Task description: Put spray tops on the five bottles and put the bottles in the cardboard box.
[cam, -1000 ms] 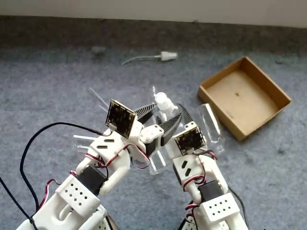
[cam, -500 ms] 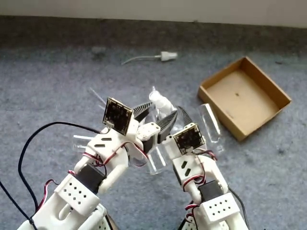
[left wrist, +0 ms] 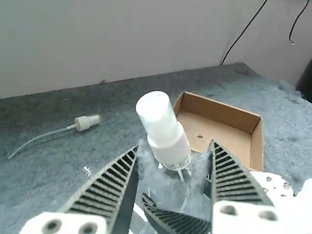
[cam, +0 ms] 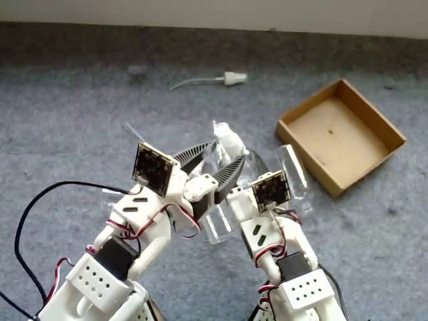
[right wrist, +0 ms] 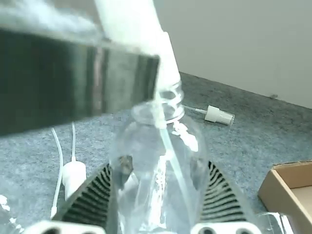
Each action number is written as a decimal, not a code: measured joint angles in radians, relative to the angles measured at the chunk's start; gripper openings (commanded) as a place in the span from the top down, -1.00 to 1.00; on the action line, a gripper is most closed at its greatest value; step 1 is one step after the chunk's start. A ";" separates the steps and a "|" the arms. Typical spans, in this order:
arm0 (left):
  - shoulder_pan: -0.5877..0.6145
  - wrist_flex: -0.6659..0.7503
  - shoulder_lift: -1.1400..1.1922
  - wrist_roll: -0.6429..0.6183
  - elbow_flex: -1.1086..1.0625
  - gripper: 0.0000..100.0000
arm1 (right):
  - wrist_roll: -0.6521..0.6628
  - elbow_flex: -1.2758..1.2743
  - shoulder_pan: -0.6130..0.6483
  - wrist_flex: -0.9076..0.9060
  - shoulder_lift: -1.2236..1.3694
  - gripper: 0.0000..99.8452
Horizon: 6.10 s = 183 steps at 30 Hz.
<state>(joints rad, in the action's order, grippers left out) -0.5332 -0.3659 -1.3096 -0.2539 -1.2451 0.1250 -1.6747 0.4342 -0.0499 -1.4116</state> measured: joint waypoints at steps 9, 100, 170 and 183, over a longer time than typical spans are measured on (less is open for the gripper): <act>0.012 -0.229 -0.109 0.064 0.025 0.63 | -0.005 0.000 -0.003 0.000 0.000 0.86; -0.084 -0.384 -0.505 -0.005 -0.374 0.62 | -0.241 0.278 0.081 -0.238 0.000 0.85; 0.126 -0.322 -0.503 -0.009 -0.428 0.95 | -0.083 0.419 -0.601 0.539 0.845 0.85; 0.126 -0.322 -0.503 -0.009 -0.428 0.95 | -0.077 0.867 -0.661 0.580 1.419 0.85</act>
<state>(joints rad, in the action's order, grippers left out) -0.4074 -0.6882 -1.8128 -0.2631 -1.6732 0.0483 -0.8078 -0.2271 0.5301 0.0077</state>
